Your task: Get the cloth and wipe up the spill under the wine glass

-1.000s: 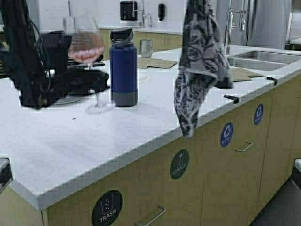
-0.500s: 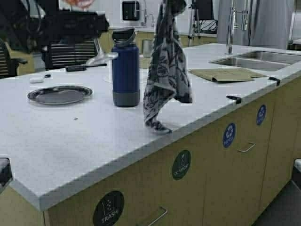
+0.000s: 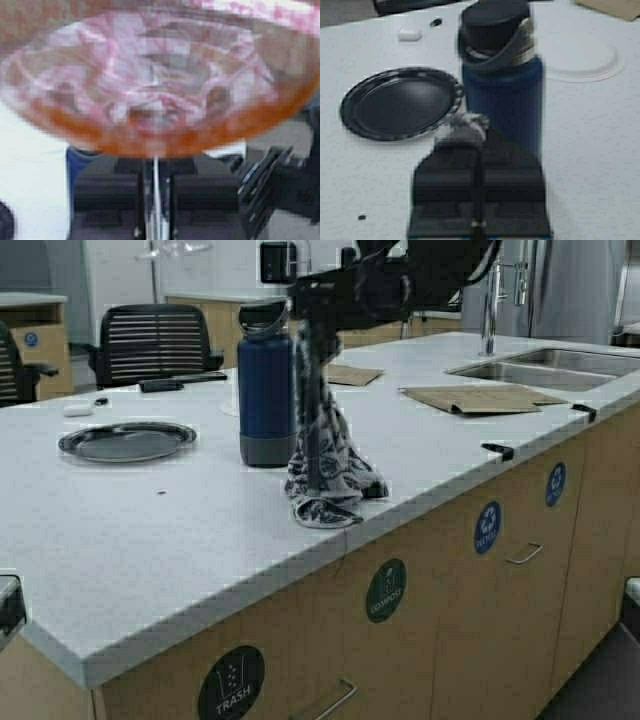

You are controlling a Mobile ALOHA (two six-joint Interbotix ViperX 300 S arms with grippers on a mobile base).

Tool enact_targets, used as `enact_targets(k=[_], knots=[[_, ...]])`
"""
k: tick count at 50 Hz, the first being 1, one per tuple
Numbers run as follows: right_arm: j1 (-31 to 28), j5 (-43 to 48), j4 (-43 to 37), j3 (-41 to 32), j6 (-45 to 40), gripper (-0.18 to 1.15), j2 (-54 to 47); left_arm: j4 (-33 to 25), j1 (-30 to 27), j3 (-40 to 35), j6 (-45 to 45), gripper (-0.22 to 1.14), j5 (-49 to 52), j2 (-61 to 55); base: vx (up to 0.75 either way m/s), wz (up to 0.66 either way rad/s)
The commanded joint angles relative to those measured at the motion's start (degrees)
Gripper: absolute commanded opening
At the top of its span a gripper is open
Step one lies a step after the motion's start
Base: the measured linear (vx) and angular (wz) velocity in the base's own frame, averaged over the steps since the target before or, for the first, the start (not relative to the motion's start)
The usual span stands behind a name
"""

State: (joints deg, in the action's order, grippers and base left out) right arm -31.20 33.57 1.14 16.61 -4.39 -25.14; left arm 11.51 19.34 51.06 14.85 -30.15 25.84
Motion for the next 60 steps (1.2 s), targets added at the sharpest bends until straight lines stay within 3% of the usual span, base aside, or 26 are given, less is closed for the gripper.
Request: enact_targets(k=[1,22,32,41,60], knots=[[-3.9,0.7,0.2,-4.0,-1.3,0.06,-2.5,-0.1,0.2,-3.1,-0.2,0.32,5.7,5.0,0.0,0.0],[-19.5,0.7,0.1,-8.3,-4.0,0.06,-11.6,-0.3,0.2,-3.7,0.0,0.32,9.0,9.5,0.0,0.0],[-22.4,0.7,0.1,-10.5,-4.2,0.06,-11.8,-0.2,0.2,-3.8,-0.1,0.32,9.0,9.4,0.0,0.0],[-20.4,0.7,-0.2,-7.6,-4.1,0.06,-9.0,-0.2,0.2,-3.8,-0.4,0.32,8.6,8.7,0.0,0.0],[-6.1,2.1,-0.3,4.7,-4.0,0.06,-7.6,-0.2,0.2,-2.2,-1.1,0.32,-1.1,-1.8,0.0,0.0]])
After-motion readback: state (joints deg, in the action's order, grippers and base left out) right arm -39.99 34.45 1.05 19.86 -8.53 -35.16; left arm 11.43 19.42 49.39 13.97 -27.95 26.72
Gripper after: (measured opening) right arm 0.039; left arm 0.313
